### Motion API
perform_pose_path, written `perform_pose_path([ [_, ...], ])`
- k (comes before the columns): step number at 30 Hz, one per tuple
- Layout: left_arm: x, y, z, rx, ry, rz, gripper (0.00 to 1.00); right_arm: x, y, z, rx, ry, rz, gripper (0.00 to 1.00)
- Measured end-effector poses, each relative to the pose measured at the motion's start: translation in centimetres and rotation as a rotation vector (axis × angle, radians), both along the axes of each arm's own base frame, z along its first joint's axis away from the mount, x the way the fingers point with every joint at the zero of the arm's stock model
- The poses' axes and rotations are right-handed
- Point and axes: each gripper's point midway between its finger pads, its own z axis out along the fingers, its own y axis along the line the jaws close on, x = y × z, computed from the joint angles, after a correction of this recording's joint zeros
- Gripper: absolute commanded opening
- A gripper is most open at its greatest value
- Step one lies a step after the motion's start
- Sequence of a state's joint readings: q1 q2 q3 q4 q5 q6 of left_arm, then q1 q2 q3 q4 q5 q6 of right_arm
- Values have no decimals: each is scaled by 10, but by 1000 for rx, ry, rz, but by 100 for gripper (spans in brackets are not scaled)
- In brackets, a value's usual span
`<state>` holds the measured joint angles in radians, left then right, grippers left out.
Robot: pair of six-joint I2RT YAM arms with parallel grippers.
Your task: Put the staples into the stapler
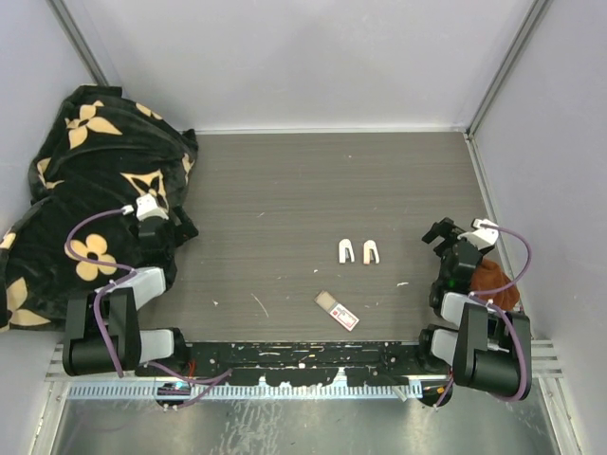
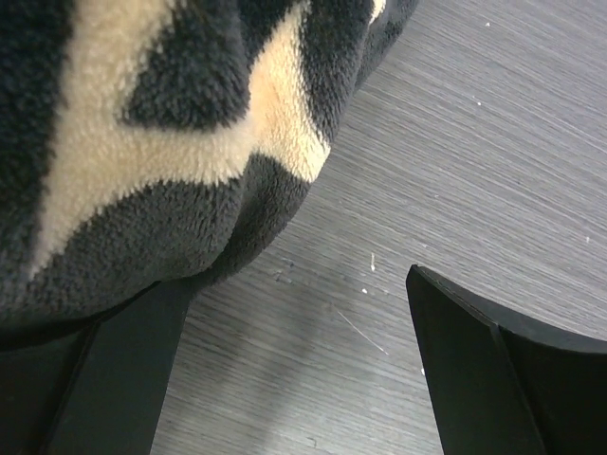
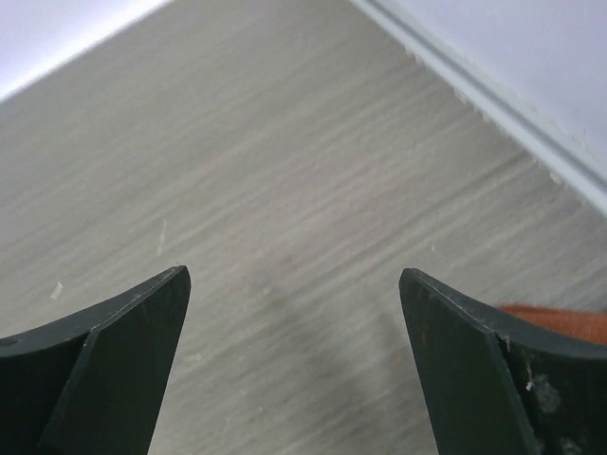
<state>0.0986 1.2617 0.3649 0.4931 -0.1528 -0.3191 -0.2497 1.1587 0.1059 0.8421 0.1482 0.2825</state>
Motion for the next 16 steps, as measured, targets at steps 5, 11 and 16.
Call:
perform_pose_path([
  [5,6,1,2,37,-27,0,98,5,-4,26,-36,-91,-10,97],
  [11,7,2,4,48,-53,6,98,6,-3,25,-36,-93,-10,97],
  [16,8,4,4,58,-55,17,98,6,0,4,-20,-27,0,97],
])
